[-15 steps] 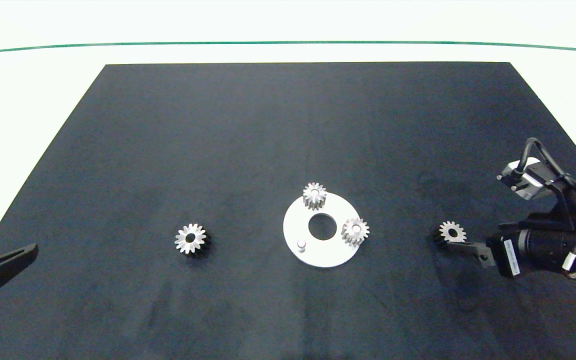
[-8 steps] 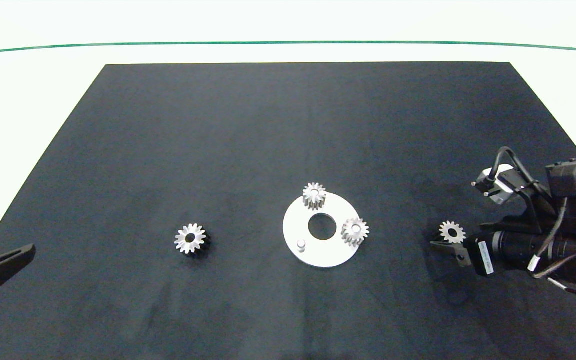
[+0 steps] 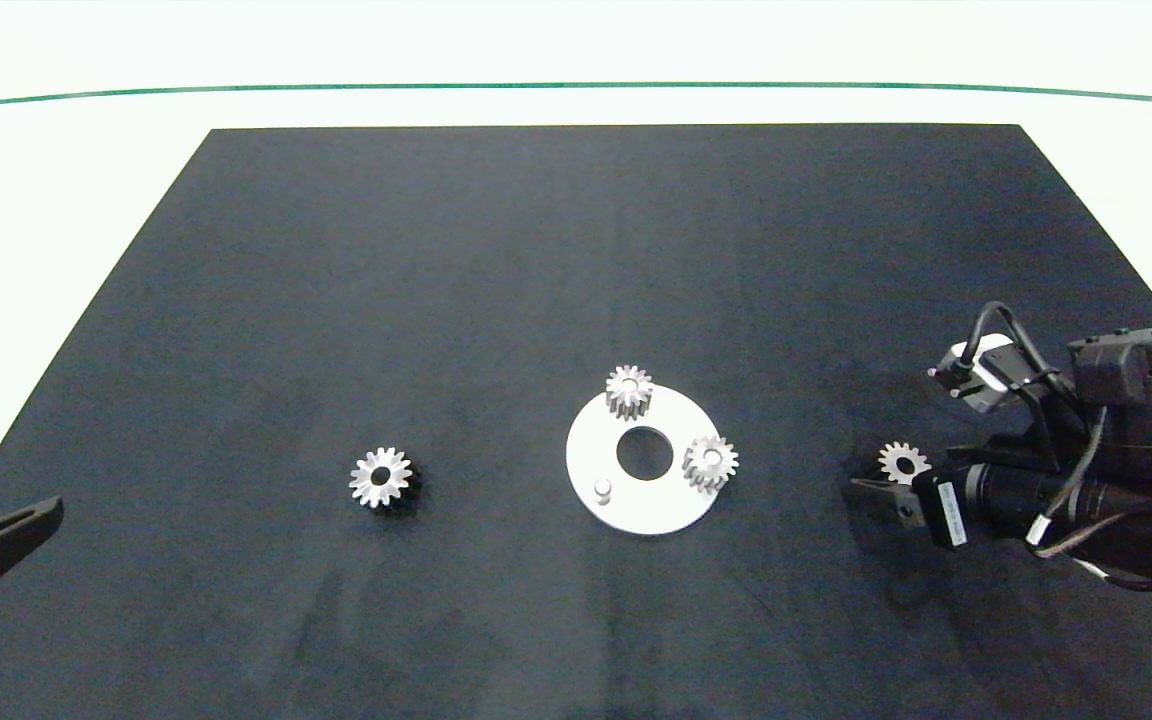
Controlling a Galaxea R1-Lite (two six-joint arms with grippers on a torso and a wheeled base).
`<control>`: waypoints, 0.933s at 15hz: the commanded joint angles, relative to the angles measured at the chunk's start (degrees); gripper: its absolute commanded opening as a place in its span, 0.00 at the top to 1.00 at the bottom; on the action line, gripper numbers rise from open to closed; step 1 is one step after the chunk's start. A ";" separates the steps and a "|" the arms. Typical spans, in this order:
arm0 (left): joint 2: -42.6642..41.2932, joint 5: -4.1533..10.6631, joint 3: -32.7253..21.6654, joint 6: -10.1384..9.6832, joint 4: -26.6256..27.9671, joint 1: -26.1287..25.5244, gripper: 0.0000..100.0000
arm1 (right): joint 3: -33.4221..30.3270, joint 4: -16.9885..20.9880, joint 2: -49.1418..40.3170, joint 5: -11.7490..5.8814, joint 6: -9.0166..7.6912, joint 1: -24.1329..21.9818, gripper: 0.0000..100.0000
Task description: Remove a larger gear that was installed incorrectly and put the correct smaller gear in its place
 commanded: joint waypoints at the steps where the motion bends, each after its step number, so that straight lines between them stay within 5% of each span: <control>1: -0.46 0.02 0.62 0.05 0.07 -0.09 0.00 | 0.12 -0.94 0.63 -0.22 0.60 0.11 0.10; 14: -1.78 -0.07 2.56 0.14 0.07 -0.17 0.00 | 0.65 -3.13 1.86 -2.07 3.15 1.60 0.36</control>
